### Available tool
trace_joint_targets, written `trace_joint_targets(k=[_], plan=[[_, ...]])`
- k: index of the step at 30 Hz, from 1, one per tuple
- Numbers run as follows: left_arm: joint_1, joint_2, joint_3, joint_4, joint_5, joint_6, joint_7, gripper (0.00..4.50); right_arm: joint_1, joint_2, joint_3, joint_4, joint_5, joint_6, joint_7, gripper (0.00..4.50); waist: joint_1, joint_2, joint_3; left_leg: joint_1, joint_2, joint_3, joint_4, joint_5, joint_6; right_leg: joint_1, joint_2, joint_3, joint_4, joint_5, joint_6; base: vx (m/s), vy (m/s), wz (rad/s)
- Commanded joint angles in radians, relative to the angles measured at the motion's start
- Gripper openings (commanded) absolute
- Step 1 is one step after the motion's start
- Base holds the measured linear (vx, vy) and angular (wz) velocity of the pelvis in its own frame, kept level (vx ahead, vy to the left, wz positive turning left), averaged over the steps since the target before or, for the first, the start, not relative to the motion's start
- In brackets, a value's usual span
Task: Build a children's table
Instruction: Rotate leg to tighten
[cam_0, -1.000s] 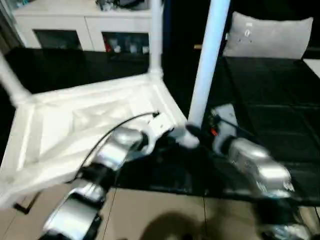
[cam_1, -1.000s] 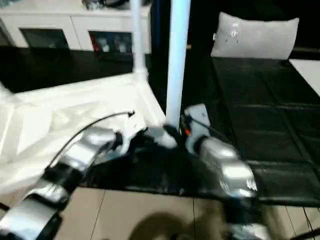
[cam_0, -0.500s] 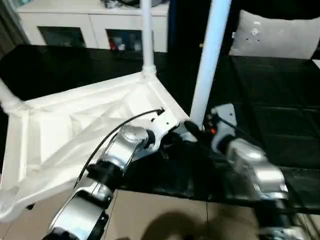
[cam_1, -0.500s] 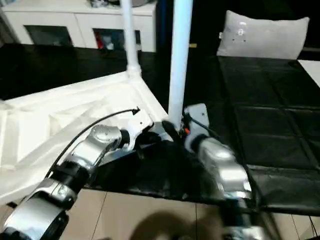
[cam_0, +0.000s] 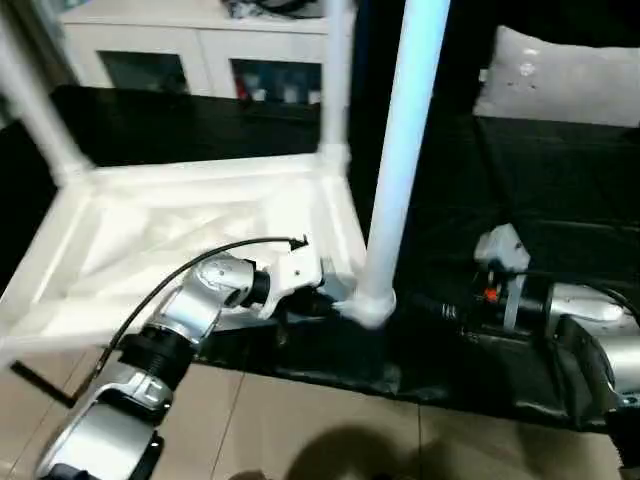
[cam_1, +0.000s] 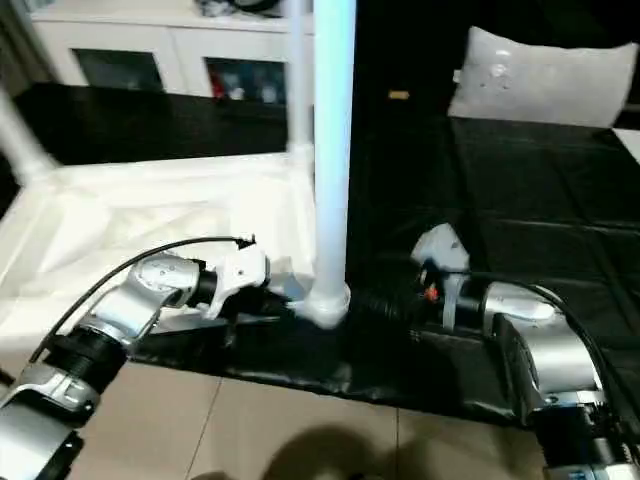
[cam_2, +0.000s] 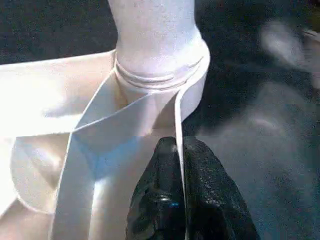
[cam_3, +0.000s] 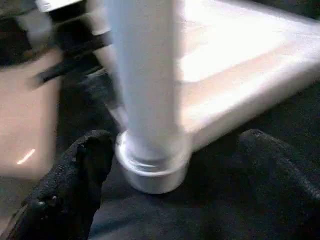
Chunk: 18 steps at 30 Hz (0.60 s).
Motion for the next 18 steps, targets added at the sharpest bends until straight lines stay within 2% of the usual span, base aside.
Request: trace_joint_targets(k=[1, 2, 4, 5, 6, 8, 9, 11, 13, 14, 15, 18], plan=[[-0.012, 0.004, -0.043, -0.048, -0.004, -0.05, -0.083, 0.0, -0.022, -0.027, 0.019, 0.01, 0.011, -0.039, 0.083, 4.34, 0.006, -0.018, -0.072, -0.002, 0.047, -0.01, -0.062, -0.076, 0.131, 0.069, -0.073, 0.066, -0.064, -0.342, -0.063, 0.0, 0.0, 0.0], [-0.012, 0.004, -0.044, -0.048, -0.003, -0.051, -0.085, 0.0, -0.022, -0.028, 0.02, 0.011, 0.011, -0.04, 0.085, 4.19, 0.013, -0.017, -0.073, 0.0, 0.051, -0.011, -0.062, -0.077, 0.126, 0.067, -0.075, 0.068, -0.062, -0.328, -0.078, 0.0, 0.0, 0.0], [-0.013, 0.008, -0.048, -0.047, -0.003, -0.06, -0.097, 0.0, -0.026, -0.034, 0.026, 0.016, 0.014, -0.046, 0.102, 4.19, 0.017, -0.019, -0.073, 0.002, 0.05, -0.01, -0.061, -0.078, 0.122, 0.065, -0.075, 0.069, -0.061, -0.321, -0.086, 0.0, 0.0, 0.0], [-0.014, 0.012, -0.058, -0.055, -0.006, -0.072, -0.124, 0.0, -0.039, -0.035, 0.041, 0.024, 0.028, -0.022, 0.135, 3.9, 0.021, -0.024, -0.073, 0.0, 0.048, -0.009, -0.062, -0.077, 0.12, 0.069, -0.075, 0.069, -0.061, -0.327, -0.085, 0.0, 0.0, 0.0], [-0.012, 0.015, -0.072, -0.066, -0.01, -0.082, -0.152, 0.0, -0.054, -0.035, 0.066, 0.042, 0.032, -0.014, 0.174, 3.9, 0.022, -0.025, -0.073, -0.002, 0.048, -0.009, -0.062, -0.08, 0.12, 0.071, -0.076, 0.067, -0.06, -0.333, -0.084, 0.0, 0.0, 0.0], [-0.01, 0.017, -0.084, -0.075, -0.013, -0.092, -0.177, 0.0, -0.068, -0.032, 0.089, 0.058, 0.034, -0.008, 0.209, 3.81, 0.023, -0.023, -0.073, -0.001, 0.047, -0.008, -0.061, -0.082, 0.118, 0.068, -0.076, 0.067, -0.063, -0.349, -0.078, 0.0, 0.0, 0.0], [-0.009, 0.018, -0.09, -0.079, -0.014, -0.096, -0.187, 0.0, -0.073, -0.029, 0.1, 0.063, 0.035, -0.004, 0.225, 3.75, 0.024, -0.025, -0.072, -0.002, 0.047, -0.008, -0.061, -0.081, 0.117, 0.068, -0.076, 0.068, -0.064, -0.353, -0.076, 0.0, 0.0, 0.0], [-0.002, 0.017, -0.095, -0.091, -0.014, -0.095, -0.195, 0.0, -0.076, -0.024, 0.117, 0.06, 0.036, 0.003, 0.245, 3.39, 0.032, -0.024, -0.074, -0.002, 0.049, -0.008, -0.061, -0.072, 0.115, 0.068, -0.076, 0.069, -0.061, -0.351, -0.074, 0.0, 0.0, 0.0], [0.007, 0.02, -0.099, -0.107, -0.019, -0.093, -0.206, 0.0, -0.076, -0.02, 0.135, 0.06, 0.037, -0.003, 0.267, 3.29, 0.039, -0.021, -0.075, 0.0, 0.053, -0.01, -0.062, -0.067, 0.111, 0.067, -0.078, 0.07, -0.058, -0.342, -0.077, 0.0, 0.0, 0.0], [0.011, 0.021, -0.1, -0.112, -0.021, -0.092, -0.21, 0.0, -0.076, -0.018, 0.142, 0.061, 0.037, -0.006, 0.273, 3.29, 0.041, -0.021, -0.074, 0.0, 0.053, -0.01, -0.062, -0.068, 0.109, 0.065, -0.077, 0.07, -0.059, -0.34, -0.078, 0.0, 0.0, 0.0], [0.013, 0.022, -0.101, -0.114, -0.023, -0.094, -0.216, 0.0, -0.079, -0.014, 0.146, 0.068, 0.035, -0.013, 0.28, 3.04, 0.042, -0.021, -0.074, 0.001, 0.053, -0.01, -0.062, -0.07, 0.107, 0.065, -0.077, 0.07, -0.059, -0.339, -0.079, 0.0, 0.0, 0.0], [0.017, 0.026, -0.105, -0.114, -0.025, -0.101, -0.224, 0.0, -0.089, -0.002, 0.152, 0.093, 0.031, -0.026, 0.285, 2.95, 0.041, -0.021, -0.074, -0.003, 0.049, -0.01, -0.062, -0.08, 0.098, 0.068, -0.076, 0.069, -0.061, -0.346, -0.074, 0.0, 0.0, 0.0]])
